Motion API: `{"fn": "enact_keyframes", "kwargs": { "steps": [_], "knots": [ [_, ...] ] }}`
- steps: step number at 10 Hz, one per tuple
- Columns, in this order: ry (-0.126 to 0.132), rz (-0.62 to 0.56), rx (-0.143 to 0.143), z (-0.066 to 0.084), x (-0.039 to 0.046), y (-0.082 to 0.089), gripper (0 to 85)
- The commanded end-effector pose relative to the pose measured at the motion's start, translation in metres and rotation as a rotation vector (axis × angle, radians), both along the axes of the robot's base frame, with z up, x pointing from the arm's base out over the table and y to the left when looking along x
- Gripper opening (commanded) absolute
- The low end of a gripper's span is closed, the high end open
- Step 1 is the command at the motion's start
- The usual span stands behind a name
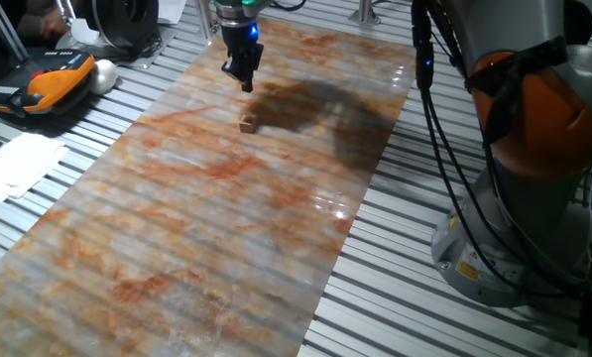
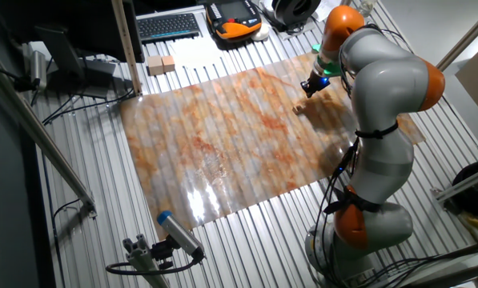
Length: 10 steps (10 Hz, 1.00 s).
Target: Use the gripper to push the small block from left to right
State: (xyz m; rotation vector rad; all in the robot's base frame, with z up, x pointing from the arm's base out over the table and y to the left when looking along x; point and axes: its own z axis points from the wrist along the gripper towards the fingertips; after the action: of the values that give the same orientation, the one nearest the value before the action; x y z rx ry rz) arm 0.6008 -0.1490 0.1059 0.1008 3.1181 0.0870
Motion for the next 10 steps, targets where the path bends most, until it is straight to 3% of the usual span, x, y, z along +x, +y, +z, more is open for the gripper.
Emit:
{"fn": "enact_keyframes", "kwargs": {
  "steps": [1, 2, 4, 5, 7, 9, 10],
  "knots": [
    [-0.004, 0.009, 0.017, -0.0001, 0.0002, 0.0000, 0.0],
    [0.005, 0.011, 0.039, -0.0001, 0.0002, 0.0000, 0.0],
    [0.004, 0.043, 0.019, -0.0001, 0.0002, 0.0000, 0.0],
    [0.001, 0.043, 0.022, -0.0001, 0.0002, 0.0000, 0.0],
    [0.022, 0.031, 0.021, -0.0001, 0.0002, 0.0000, 0.0],
    [0.044, 0.001, 0.003, -0.0006, 0.0008, 0.0004, 0.0],
    [0.048, 0.001, -0.001, -0.0038, 0.0049, 0.0020, 0.0]
  ]
}}
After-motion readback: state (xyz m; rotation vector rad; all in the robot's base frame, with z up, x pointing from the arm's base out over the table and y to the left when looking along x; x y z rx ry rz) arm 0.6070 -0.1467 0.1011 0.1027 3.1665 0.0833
